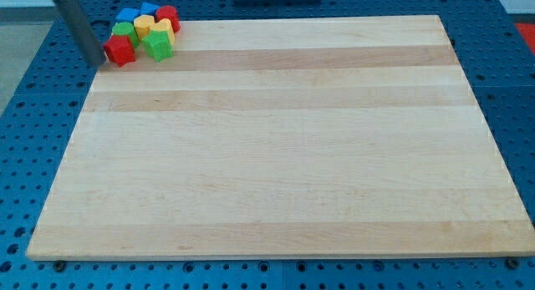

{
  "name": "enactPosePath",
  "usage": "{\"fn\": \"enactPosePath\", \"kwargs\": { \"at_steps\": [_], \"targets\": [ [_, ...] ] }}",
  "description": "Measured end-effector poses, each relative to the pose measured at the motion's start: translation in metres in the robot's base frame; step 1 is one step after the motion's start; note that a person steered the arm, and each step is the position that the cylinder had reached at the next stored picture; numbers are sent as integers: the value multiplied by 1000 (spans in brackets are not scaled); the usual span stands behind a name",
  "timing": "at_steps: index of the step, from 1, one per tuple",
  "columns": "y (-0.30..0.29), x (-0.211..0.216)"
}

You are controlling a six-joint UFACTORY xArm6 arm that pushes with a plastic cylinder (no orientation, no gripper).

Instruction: Tap the red circle

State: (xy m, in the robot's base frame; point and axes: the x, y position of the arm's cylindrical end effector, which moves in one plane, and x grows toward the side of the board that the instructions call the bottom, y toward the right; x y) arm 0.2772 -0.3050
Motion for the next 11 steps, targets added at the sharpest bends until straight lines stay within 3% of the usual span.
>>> {"fn": "enactPosePath", "kwargs": {
  "at_steps": [3, 5, 7, 8, 9, 11],
  "targets": [
    [0, -2],
    [35, 66],
    [243, 72],
    [321, 11],
    [325, -80],
    [309, -83]
  ]
}}
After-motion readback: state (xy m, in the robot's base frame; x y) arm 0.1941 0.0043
